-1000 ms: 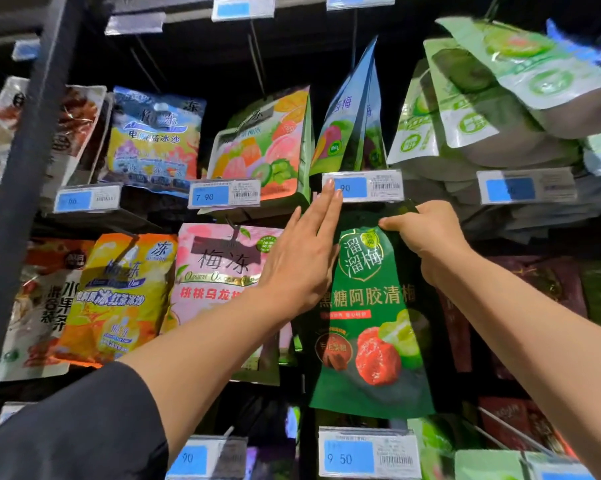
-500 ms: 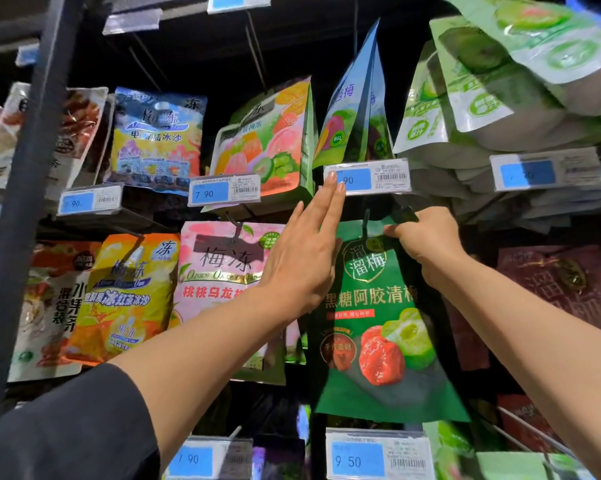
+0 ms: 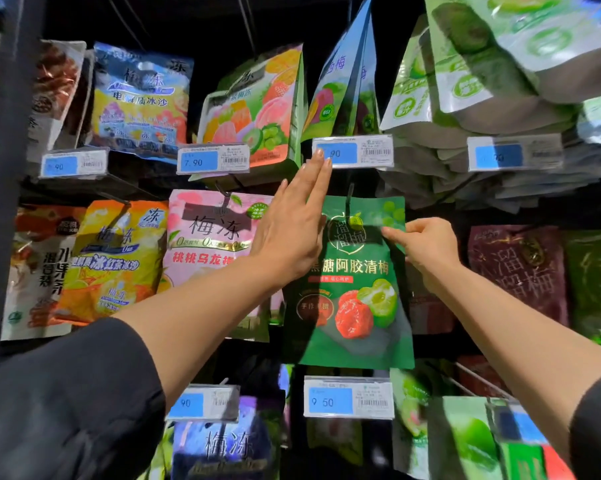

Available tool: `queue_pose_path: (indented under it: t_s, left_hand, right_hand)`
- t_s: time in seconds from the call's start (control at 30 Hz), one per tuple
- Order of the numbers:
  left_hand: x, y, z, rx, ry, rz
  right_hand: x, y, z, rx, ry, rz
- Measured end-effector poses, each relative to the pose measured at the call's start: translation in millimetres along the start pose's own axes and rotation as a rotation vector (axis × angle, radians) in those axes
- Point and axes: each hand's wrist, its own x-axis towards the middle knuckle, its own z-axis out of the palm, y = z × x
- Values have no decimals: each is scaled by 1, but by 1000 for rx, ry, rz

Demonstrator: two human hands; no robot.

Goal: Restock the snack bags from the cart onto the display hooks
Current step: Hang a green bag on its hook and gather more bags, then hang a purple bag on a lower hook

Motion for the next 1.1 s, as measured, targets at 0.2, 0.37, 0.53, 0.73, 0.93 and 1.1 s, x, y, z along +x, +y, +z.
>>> queue_pose_path:
  t_s: [0.2,0.37,0.53,0.73,0.93,1.1]
  left_hand:
    - [-55,82,23,-315,-93,-58]
    - [-112,201,54,-802,-140,-34]
    - [-175,332,91,-1108,-388,-101]
    - [-266,506,120,-1306,-756,-7]
    - [-318,675,144,-1391,-1065,21]
    - [-347,752,185,-1285,-1259,-41]
  right_hand:
    - [-66,12,-70,-97,9,114]
    - [-129,55,-154,-366,30,179]
    - [-216,123,-277,-614,140,415]
    - [-351,214,-443,-795,198,799]
    - [-443,270,-588,-944,341,1048]
    - [-470,310,-655,-995,354,1145]
